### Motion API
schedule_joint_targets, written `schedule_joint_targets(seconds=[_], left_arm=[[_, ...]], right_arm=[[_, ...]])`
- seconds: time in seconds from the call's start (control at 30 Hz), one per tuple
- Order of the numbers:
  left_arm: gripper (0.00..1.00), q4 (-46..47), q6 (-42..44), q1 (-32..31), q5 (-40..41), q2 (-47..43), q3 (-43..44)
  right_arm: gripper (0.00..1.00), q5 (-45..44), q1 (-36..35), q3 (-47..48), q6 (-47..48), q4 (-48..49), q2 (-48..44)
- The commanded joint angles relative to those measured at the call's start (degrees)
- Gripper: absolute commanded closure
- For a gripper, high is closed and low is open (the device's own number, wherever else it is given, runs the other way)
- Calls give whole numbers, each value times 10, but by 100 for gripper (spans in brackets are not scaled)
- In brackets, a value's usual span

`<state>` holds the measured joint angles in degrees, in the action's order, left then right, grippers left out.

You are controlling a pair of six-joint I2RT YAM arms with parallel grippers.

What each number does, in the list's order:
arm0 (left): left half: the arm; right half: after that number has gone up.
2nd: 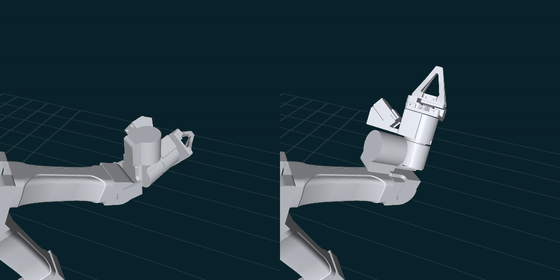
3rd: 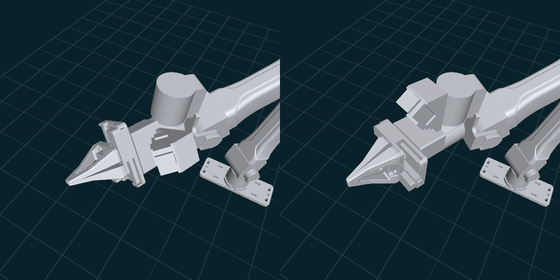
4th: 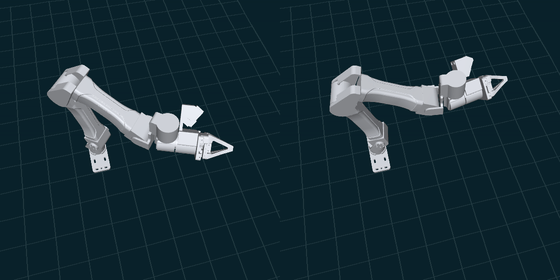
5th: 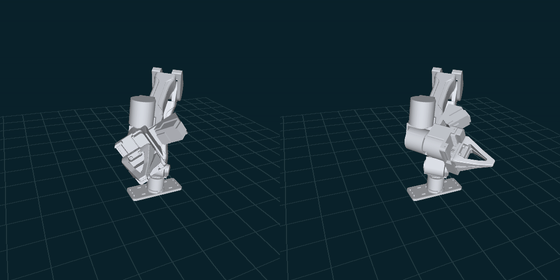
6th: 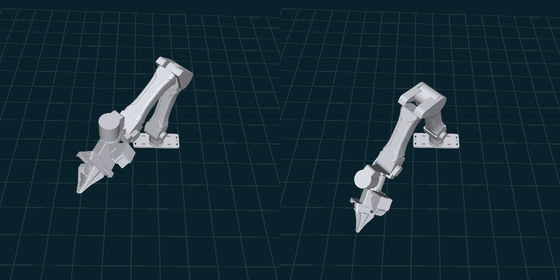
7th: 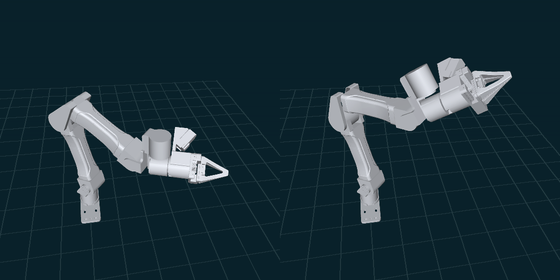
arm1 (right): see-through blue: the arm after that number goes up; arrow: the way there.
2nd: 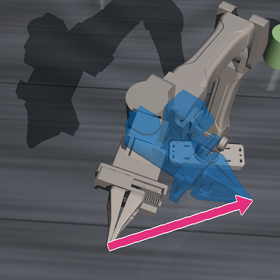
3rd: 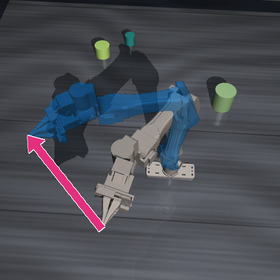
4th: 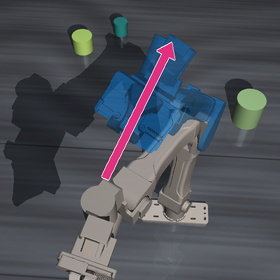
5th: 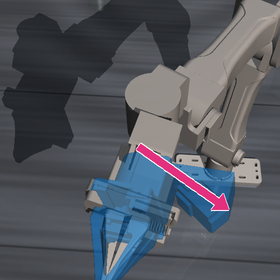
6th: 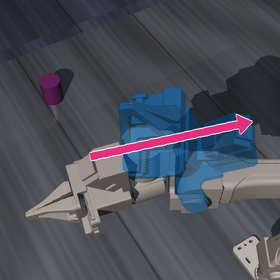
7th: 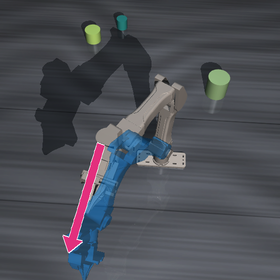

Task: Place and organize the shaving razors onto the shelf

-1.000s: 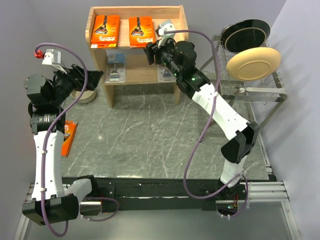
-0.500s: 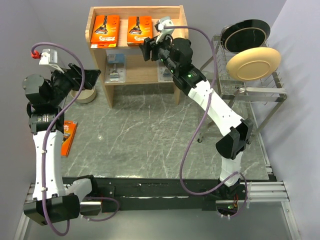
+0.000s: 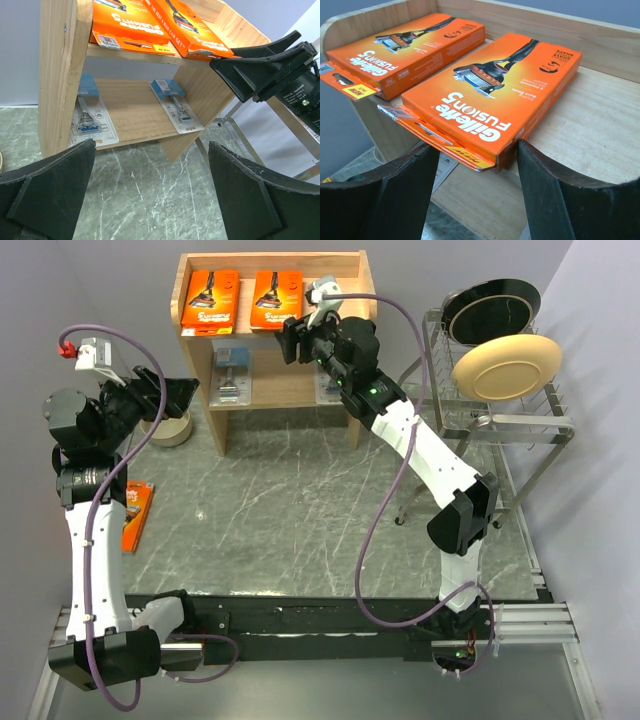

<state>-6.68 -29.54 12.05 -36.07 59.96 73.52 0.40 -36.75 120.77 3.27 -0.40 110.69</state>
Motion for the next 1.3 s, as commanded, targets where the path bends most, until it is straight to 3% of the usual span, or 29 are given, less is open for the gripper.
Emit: schedule_joint_targets(seconds=[0.0,0.3,0.47,0.57,0.67,0.83,1.0,1.13,1.27], left_arm=[[1,18,-5,4,5,-6,3],[1,7,4,6,13,-10,-6],[1,-98,24,8,154,-35,-21],[0,-148,66,9,256,-48,-40],[1,-226,144,13,287,-37,-31],[0,-398,367,19,341,34,15],[0,-422,506,85,387,51,-64],[0,-404,519,139,434,95,-110],[1,-391,494,182,428,165,-125]], right_arm=[[28,0,5,30,5,33,10],[27,73,25,15,-24,36,2],[21,81,25,-75,-19,12,-79],[19,83,24,-220,-26,47,-178],[18,101,8,-355,-13,84,-268],[18,122,-10,-482,-26,89,-340],[16,149,-21,-516,-31,68,-357],[16,183,-28,-511,-47,32,-352],[16,216,-41,-491,-39,-13,-342]])
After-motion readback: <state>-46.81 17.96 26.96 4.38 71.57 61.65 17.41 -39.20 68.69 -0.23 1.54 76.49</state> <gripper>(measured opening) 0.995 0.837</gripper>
